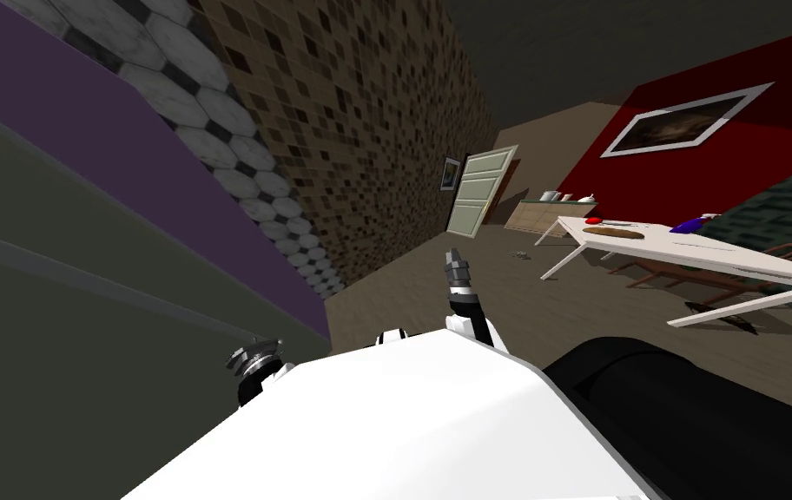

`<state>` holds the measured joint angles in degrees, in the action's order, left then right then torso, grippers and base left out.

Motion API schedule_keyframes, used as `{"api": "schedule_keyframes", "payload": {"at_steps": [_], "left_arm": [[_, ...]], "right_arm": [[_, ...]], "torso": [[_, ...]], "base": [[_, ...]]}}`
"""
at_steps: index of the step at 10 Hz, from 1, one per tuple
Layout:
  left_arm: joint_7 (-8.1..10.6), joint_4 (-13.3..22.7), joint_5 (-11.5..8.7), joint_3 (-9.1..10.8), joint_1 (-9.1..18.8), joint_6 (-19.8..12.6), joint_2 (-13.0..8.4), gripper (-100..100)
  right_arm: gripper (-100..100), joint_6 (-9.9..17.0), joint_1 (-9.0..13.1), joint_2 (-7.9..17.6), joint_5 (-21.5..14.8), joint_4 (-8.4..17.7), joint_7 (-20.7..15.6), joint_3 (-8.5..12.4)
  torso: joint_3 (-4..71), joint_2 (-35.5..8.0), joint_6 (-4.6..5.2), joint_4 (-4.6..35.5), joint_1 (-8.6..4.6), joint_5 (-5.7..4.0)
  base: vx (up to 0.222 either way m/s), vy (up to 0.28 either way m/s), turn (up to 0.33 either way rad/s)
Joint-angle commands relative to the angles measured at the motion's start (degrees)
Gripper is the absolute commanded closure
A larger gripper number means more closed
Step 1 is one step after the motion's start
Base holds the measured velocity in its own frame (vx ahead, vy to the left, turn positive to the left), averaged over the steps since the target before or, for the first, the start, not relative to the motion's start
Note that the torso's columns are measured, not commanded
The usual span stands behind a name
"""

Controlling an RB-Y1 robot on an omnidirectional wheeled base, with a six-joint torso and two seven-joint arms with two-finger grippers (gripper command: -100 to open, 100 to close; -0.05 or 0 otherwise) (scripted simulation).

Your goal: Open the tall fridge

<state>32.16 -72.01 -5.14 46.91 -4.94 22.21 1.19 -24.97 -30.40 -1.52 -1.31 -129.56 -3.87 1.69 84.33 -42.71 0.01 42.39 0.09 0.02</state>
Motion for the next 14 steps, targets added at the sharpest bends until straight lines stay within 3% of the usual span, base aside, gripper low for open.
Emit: {"api": "schedule_keyframes", "payload": {"at_steps": [1,4,5,9,10,11,12,13,14], "left_arm": [[0.61,0.42,0.14,-2.32,0.02,0.04,-0.75,100],[1.86,1.04,0.36,-7.07,0.07,-0.19,-2.51,100],[1.86,1.04,0.36,-7.07,0.07,-0.19,-2.51,100],[3.54,1.87,0.66,-13.41,0.14,-0.49,-4.86,100],[3.54,1.87,0.66,-13.41,0.14,-0.49,-4.86,100],[3.96,2.07,0.74,-14.99,0.15,-0.57,-5.45,100],[3.72,1.6,0.71,-14.18,0.02,-0.77,-5.05,100],[3.98,0.93,0.51,-13.95,0.59,-2.14,-6.87,-100],[4.16,0.32,0.32,-13.64,1.11,-3.39,-7.46,-100]], "right_arm": [[0,0.0,0.02,0.0,0.0,0.0,0.0,0.0],[0,0.01,0.03,0.0,0.0,0.01,0.0,-0.01],[0,0.01,0.03,0.0,0.0,0.01,0.0,0.0],[0,0.01,0.03,0.01,0.0,0.01,0.0,0.0],[0,0.01,0.03,0.0,0.0,0.01,0.0,0.0],[0,0.01,0.01,-0.01,0.0,0.01,0.0,0.0],[0,0.0,0.01,0.0,0.0,0.0,0.0,0.0],[0,0.0,-0.02,0.0,0.0,0.0,0.0,0.01],[0,0.0,-0.04,0.0,0.0,0.0,0.0,0.01]], "torso": [[-0.23,-0.35,-0.02,0.1,0.17,0.05],[0.18,0.36,-0.01,-0.07,-0.15,-0.03],[0.31,0.55,-0.01,-0.13,-0.07,-0.02],[0.08,0.18,-0.01,-0.03,0.07,0.03],[0.11,0.23,-0.01,-0.04,-0.23,-0.04],[0.39,0.74,-0.02,-0.16,-0.38,-0.11],[0.49,0.81,-0.01,-0.22,-0.16,-0.05],[0.61,1.07,-0.03,-0.27,-0.05,-0.01],[0.71,1.19,-0.01,-0.31,-0.05,-0.01]], "base": [[-0.327,0.048,-0.043],[-0.383,0.048,-0.098],[-0.329,0.035,-0.029],[-0.408,0.067,-0.092],[-0.314,-0.027,-0.042],[-0.282,0.006,-0.057],[-0.142,0.01,-0.02],[0.006,-0.002,-0.008],[0.111,0.023,-0.015]]}}
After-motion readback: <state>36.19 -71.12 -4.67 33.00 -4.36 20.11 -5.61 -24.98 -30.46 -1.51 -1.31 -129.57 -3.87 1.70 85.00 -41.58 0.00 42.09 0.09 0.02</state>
